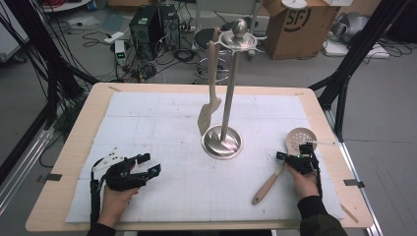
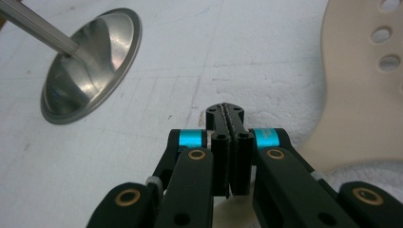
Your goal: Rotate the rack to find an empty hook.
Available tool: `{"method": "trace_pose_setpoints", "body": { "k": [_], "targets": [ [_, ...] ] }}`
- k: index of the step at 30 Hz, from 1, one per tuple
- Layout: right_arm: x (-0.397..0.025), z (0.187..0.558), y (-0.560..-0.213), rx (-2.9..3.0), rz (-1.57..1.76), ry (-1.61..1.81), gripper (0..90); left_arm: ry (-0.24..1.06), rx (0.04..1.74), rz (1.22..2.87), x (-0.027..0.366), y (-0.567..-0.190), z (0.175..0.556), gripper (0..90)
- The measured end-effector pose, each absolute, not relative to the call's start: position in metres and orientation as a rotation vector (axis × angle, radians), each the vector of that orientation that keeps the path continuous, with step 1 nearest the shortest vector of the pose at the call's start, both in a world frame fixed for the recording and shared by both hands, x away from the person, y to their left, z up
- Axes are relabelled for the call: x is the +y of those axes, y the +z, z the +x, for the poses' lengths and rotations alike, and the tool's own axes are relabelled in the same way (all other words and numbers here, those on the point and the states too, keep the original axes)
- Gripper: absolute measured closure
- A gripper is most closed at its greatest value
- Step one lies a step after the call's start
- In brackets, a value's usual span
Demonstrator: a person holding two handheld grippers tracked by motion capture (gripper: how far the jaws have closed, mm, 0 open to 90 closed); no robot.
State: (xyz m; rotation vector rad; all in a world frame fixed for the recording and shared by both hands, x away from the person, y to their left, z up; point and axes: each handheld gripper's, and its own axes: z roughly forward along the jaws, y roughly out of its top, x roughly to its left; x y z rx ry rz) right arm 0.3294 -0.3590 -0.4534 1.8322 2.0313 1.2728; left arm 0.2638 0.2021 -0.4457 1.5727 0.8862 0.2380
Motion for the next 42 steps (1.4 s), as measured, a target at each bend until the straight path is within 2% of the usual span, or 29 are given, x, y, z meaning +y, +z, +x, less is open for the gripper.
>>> {"method": "trace_pose_setpoints", "body": {
  "k": [5, 13, 28, 42],
  "targets": [
    [-0.361, 0.321, -0.447, 1.995, 1.798, 1.403, 90.0, 0.238, 0.885, 1.572, 0.202, -0.445, 0.263, 29.5],
    [-0.355, 0.285, -0.438, 2.049, 1.706, 1.489, 90.0, 0.238, 0.883, 1.572, 0.202, -0.445, 0.263, 29.5],
    [-0.352, 0.214, -0.451, 2.124, 1.652, 1.453, 90.0, 0.23, 0.885, 1.565, 0.202, -0.445, 0.262, 29.5],
    [-0.331, 0.209, -0.47, 2.192, 1.671, 1.481, 90.0, 0.228, 0.885, 1.56, 0.202, -0.445, 0.262, 29.6]
  ]
}}
